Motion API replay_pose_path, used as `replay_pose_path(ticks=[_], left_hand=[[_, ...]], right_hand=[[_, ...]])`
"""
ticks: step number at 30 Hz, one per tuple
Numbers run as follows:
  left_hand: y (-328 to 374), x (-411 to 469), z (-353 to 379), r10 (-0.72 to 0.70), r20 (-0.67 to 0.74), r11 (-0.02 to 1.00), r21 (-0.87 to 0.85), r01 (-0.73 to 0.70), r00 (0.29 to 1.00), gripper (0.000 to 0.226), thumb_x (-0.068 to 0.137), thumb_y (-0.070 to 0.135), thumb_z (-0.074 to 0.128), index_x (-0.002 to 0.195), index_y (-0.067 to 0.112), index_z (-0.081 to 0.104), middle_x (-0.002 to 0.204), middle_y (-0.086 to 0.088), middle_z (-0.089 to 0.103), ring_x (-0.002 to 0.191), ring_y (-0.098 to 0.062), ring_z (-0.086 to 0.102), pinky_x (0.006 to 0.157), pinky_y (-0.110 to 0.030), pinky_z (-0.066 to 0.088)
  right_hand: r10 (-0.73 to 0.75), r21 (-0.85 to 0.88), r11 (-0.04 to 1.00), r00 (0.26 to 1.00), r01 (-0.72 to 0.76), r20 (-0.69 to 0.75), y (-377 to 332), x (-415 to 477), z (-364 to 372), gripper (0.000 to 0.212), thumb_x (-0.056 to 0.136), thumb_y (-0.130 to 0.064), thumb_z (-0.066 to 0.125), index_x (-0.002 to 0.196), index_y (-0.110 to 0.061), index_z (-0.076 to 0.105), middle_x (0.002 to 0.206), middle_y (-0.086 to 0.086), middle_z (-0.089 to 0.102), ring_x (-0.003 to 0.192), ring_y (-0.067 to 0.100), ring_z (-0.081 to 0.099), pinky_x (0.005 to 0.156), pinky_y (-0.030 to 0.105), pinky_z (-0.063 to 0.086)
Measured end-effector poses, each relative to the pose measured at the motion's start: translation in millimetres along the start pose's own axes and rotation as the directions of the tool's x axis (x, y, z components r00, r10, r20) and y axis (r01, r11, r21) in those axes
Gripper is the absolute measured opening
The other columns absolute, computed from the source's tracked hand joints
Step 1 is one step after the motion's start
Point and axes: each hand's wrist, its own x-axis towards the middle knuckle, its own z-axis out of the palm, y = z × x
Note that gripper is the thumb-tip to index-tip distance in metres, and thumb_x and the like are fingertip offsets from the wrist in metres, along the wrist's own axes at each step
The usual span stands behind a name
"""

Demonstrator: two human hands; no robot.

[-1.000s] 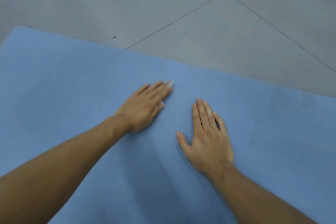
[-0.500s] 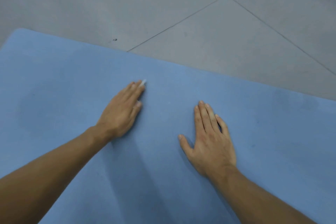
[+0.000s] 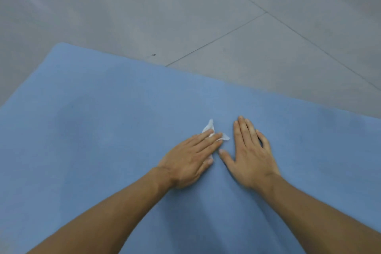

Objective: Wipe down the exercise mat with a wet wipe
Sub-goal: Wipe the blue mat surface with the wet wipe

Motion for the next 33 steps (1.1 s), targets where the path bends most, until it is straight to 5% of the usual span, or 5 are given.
replay_pose_path(ticks=[5,12,23,28,33], left_hand=[[-32,-47,-8,-0.247,-0.104,0.969,-0.034,0.245,0.963,0.056,0.111,0.029,0.036,0.162,0.014,0.018,0.17,0.0,0.003,0.158,-0.019,0.007,0.128,-0.04,0.014],[-57,-122,-7,-0.692,-0.115,0.721,-0.073,0.689,0.712,0.059,0.111,0.03,0.029,0.163,0.006,0.013,0.171,-0.007,0.01,0.159,-0.022,0.008,0.128,-0.032,0.002],[105,-71,37,-0.395,-0.123,0.918,-0.086,0.387,0.91,0.06,0.111,0.034,0.03,0.163,0.011,0.012,0.171,-0.002,0.0,0.158,-0.016,-0.006,0.128,-0.031,-0.001],[145,-54,41,-0.345,-0.083,0.93,-0.167,0.329,0.935,0.059,0.111,0.027,0.036,0.163,0.011,0.012,0.171,0.002,0.0,0.158,-0.011,-0.007,0.127,-0.027,-0.006],[116,-71,29,-0.351,-0.018,0.935,0.046,0.352,0.936,0.058,0.112,0.034,0.027,0.165,0.022,0.007,0.17,0.012,-0.006,0.158,-0.009,-0.006,0.125,-0.026,-0.009]], right_hand=[[0.005,0.003,1.0,0.997,-0.006,0.077,-2,2,-1,0.089,0.097,-0.068,0.009,0.162,-0.011,-0.014,0.169,0.003,-0.024,0.155,0.016,-0.023,0.126,0.037,-0.01],[-0.095,0.022,0.995,0.987,0.093,0.128,-1,-31,-3,0.083,0.103,-0.06,0.015,0.161,-0.01,-0.015,0.168,0.004,-0.025,0.155,0.017,-0.024,0.124,0.033,-0.012],[-0.12,0.096,0.988,0.992,0.117,0.03,-3,-60,10,0.08,0.104,-0.054,0.028,0.163,-0.007,0.003,0.172,0.008,-0.006,0.159,0.02,-0.007,0.127,0.035,-0.001],[-0.244,0.053,0.968,0.97,0.244,0.0,4,-84,12,0.08,0.092,-0.041,0.003,0.161,-0.003,0.017,0.171,0.012,0.009,0.159,0.023,0.005,0.129,0.038,0.008],[-0.224,0.083,0.971,0.975,0.223,0.0,5,-85,11,0.072,0.104,-0.045,0.033,0.163,-0.007,0.015,0.172,0.009,0.007,0.159,0.02,0.003,0.127,0.035,0.005]])
